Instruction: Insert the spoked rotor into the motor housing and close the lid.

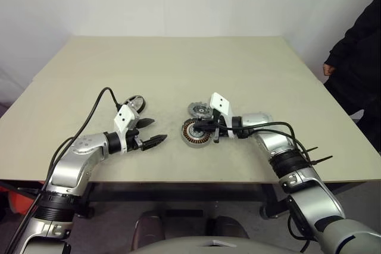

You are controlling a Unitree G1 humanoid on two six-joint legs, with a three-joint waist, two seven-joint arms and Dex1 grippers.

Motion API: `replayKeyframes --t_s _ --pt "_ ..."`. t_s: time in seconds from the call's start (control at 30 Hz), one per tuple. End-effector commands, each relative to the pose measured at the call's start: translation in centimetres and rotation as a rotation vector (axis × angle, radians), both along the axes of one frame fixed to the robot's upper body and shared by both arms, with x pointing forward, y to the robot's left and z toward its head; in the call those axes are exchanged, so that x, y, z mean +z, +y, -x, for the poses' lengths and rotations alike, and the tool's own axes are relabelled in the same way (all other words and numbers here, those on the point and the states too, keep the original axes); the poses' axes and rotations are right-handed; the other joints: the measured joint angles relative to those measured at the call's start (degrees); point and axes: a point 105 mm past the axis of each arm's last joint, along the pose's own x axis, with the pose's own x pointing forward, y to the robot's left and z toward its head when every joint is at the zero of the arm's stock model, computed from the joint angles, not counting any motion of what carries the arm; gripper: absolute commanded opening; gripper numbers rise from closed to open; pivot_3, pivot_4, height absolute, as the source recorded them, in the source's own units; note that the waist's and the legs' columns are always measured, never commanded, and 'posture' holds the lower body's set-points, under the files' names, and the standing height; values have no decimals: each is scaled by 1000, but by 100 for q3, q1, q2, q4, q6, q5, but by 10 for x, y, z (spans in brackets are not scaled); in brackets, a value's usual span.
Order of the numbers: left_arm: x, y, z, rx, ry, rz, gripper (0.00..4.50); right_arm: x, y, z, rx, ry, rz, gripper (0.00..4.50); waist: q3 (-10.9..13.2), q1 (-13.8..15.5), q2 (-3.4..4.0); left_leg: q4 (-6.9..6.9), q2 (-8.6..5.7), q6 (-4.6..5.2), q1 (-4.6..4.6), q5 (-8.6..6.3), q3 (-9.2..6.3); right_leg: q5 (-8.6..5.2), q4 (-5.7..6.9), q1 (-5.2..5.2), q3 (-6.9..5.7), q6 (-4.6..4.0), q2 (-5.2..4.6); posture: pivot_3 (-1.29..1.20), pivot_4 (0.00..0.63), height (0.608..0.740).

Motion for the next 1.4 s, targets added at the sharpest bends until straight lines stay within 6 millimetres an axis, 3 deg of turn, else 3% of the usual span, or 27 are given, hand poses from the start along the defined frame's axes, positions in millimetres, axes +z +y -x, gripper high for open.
replayKeyframes --t_s 0.03,0.43,0.93,1.13,1.3,1.4 --pt "8 -3 -1 -14 -39 2 4178 21 1 0 19 -53 -39 23 0 0 0 -1 0 0 0 0 0 0 0 0 0 -1 0 0 0 740" --pt "9 -2 -2 -5 -43 -2 4178 -19 -7 5 -24 26 47 23 0 -3 0 0 -3 -1 2 1 0 -10 0 0 0 17 0 0 0 740" --pt "7 1 -2 12 -40 3 4178 24 0 -3 2 -84 -25 23 0 0 0 -3 -2 -2 5 1 0 -7 0 3 1 11 0 0 0 740" --pt "7 1 -2 16 -40 2 4178 10 3 7 21 -37 -10 23 0 1 0 -3 -2 -3 5 2 0 -12 0 4 1 20 0 0 0 740" --pt "7 2 -2 21 -40 1 4178 -28 1 12 -7 49 60 23 0 -7 1 -3 -2 -3 6 2 0 -11 0 4 1 19 1 0 0 740" --pt "7 3 -1 25 -40 0 4178 -24 1 8 -22 28 53 23 -3 -11 1 -4 -4 -3 16 2 0 -17 0 11 1 28 1 0 0 740"
